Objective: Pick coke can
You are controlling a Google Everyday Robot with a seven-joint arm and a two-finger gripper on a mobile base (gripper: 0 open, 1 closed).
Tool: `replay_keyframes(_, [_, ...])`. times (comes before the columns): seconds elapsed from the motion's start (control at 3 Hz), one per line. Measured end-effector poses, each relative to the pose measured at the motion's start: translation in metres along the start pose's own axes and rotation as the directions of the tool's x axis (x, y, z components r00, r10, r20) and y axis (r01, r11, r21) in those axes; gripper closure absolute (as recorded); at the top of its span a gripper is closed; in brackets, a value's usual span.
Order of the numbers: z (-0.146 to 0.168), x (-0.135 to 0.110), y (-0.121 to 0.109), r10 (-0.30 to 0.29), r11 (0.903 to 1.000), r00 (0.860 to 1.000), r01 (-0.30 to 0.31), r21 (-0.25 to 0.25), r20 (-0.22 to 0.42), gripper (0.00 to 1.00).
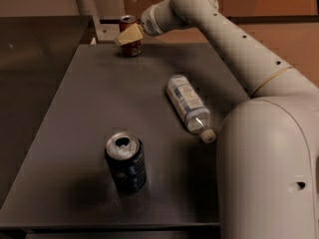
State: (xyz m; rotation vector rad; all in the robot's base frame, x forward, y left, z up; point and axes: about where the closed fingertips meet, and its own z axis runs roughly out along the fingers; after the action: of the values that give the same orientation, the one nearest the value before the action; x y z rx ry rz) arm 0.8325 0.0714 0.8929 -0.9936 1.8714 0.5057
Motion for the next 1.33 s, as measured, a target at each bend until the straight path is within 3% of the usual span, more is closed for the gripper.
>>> replay_keyframes(1.0, [-0.019, -0.018, 0.004, -0.033, 0.9994, 0.999, 0.033, -0.008, 0.037, 0.88])
replay_keyframes(1.33, [-0.046, -0.033, 0.021, -0.063, 0.9975, 0.995, 0.066, -0.027, 0.081, 1.00])
